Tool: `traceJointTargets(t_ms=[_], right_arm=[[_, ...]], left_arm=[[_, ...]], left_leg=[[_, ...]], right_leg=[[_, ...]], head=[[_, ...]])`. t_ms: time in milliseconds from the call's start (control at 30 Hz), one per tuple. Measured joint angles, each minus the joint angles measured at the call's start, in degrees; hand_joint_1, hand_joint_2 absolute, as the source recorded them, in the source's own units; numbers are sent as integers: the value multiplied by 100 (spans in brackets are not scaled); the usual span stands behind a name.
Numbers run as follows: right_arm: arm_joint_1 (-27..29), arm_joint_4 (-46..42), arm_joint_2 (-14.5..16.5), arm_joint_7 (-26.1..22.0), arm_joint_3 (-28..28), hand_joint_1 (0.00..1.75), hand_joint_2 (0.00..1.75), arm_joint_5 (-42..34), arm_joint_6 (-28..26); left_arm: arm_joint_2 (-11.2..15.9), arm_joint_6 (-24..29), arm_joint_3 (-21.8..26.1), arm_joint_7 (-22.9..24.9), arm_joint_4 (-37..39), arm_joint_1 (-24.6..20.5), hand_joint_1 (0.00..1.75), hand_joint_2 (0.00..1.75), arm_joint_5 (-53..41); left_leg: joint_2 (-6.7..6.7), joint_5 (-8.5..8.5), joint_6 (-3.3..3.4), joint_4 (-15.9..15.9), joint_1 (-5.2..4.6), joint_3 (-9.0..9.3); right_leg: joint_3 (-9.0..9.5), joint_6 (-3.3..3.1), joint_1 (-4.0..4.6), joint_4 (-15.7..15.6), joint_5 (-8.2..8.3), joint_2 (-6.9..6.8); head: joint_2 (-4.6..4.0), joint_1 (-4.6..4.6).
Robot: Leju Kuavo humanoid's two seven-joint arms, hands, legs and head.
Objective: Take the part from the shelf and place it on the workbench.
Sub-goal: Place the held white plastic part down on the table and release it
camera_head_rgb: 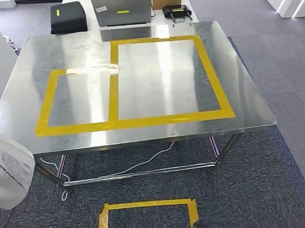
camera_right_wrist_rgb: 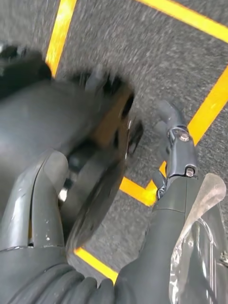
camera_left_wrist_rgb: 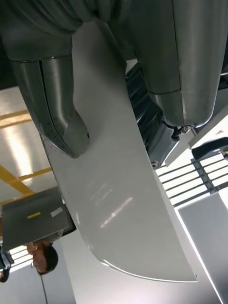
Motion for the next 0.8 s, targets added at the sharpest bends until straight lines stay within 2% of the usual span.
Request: traceJointTargets(t_ms=[33,67,133,167,200,300,333,367,400,467,500,533,567,600,633,700,733,800], right_arm=[[10,0,-17,10,42,0,175,16,-7],[16,0,-33,20,83,0,175,27,-17],[20,4,-65,30,144,0,175,29,-37],[18,7,-78,35,170,0,175,28,-45],[16,10,-89,42,192,0,175,27,-50],[-2,16,-103,49,261,0,175,-15,-77],[-12,20,-109,43,284,0,175,-46,-89],[-27,25,-115,35,307,0,175,-73,-97],[-38,31,-121,31,327,0,175,-91,-103],[-47,42,-126,28,365,0,175,-93,-104],[-43,47,-126,28,388,0,175,-93,-103],[-39,52,-126,28,405,0,175,-92,-103],[-36,56,-126,28,418,0,175,-93,-103],[-37,58,-126,27,427,0,175,-93,-103],[-37,62,-127,26,436,0,175,-105,-105],[-51,77,-129,17,451,0,175,-205,-133],[-58,85,-130,5,455,0,175,-300,-154],[-76,90,-131,-29,456,0,175,-510,-189]], left_arm=[[-2,0,-2,0,5,0,175,175,4],[-4,0,-4,0,9,-2,175,175,8],[-9,0,-13,0,23,-10,175,175,9],[-11,-1,-20,-1,32,-18,175,175,10],[-13,-1,-26,-1,41,-25,175,175,10],[-15,-1,-42,-3,62,-54,175,175,11],[-14,0,-48,-4,68,-69,175,175,10],[-10,2,-54,-6,74,-87,175,175,10],[-7,4,-58,-6,81,-96,175,175,9],[-3,6,-66,-6,96,-104,175,175,9],[-2,7,-69,-5,103,-103,175,175,9],[-2,7,-72,-5,110,-102,175,175,9],[-1,7,-74,-6,116,-103,175,175,9],[-1,7,-75,-5,120,-102,175,175,9],[0,7,-76,-5,126,-102,175,175,9],[1,10,-80,1,145,-102,175,175,8],[1,12,-81,5,154,-98,175,175,8],[4,18,-83,12,161,-93,175,175,2]], left_leg=[[-5,-61,2,0,-9,83],[-9,-129,0,-2,-19,180],[-9,-271,-15,-3,-39,352],[-13,-328,-34,-7,-43,401],[-17,-369,-62,-22,-41,432],[-25,-358,-157,24,-32,510],[-22,-326,-183,162,-32,477],[-19,-320,-206,389,-26,365],[-15,-363,-239,714,-12,169],[-13,-631,-305,1361,26,-302],[-12,-793,-334,1538,45,-492],[-11,-867,-352,1551,60,-605],[-9,-801,-364,1404,73,-643],[-5,-598,-369,1133,84,-628],[9,-252,-369,795,93,-589],[40,196,-336,339,75,-541],[48,287,-300,252,62,-541],[32,246,-214,231,50,-500]], right_leg=[[-88,-11,11,-79,29,0],[-94,-32,24,-325,202,0],[-1,-121,64,-997,825,1],[44,-163,85,-1235,1041,-1],[74,-208,107,-1360,1175,-2],[233,-314,114,-1470,1178,2],[315,-343,96,-1516,1166,4],[406,-366,76,-1555,1144,9],[473,-380,62,-1586,1110,9],[597,-389,51,-1604,1006,13],[667,-380,46,-1605,943,15],[751,-366,38,-1605,877,19],[847,-345,27,-1604,805,25],[951,-316,15,-1605,728,30],[1022,-284,6,-1607,653,33],[1107,-207,7,-1618,533,39],[1137,-169,13,-1625,501,37],[1172,-95,14,-1608,508,28]], head=[[0,1],[0,3],[-1,-17],[-1,-34],[-1,-49],[-1,-62],[-1,-76],[-2,-86],[-2,-98],[-2,-113],[-2,-115],[-2,-115],[-2,-115],[-2,-116],[-2,-123],[-2,-155],[-2,-168],[-2,-172]])
